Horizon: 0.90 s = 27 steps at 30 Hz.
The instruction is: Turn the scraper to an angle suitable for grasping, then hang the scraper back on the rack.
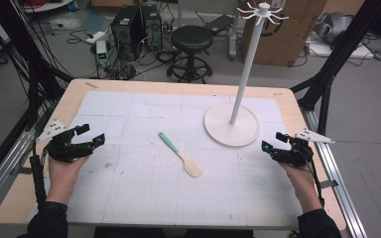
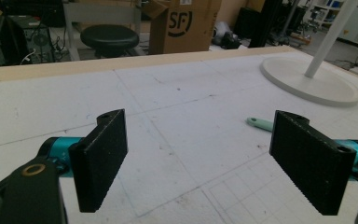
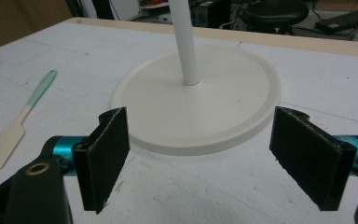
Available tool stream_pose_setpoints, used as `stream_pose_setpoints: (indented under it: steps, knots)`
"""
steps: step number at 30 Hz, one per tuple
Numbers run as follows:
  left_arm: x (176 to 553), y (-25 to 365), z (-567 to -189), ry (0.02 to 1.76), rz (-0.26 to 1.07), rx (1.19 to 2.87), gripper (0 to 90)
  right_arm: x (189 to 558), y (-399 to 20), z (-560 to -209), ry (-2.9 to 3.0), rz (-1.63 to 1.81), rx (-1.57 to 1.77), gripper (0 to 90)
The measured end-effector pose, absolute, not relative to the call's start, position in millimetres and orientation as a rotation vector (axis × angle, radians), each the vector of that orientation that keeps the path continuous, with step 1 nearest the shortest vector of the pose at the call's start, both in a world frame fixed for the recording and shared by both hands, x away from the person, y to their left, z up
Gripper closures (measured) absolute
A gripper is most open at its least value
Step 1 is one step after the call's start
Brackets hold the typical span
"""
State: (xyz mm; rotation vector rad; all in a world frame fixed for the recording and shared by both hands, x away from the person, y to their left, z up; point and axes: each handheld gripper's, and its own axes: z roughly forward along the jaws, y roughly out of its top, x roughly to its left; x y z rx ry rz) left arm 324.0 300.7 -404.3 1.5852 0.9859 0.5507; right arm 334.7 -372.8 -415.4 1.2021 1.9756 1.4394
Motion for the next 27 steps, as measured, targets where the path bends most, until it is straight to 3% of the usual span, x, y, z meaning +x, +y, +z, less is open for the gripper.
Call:
stream_pose_setpoints:
  steps: [27]
  knots:
    - [325, 305, -416, 0.985, 0.548, 1.614, 19.7, 335, -358, -407, 2.011, 1.472, 1.139, 16.4]
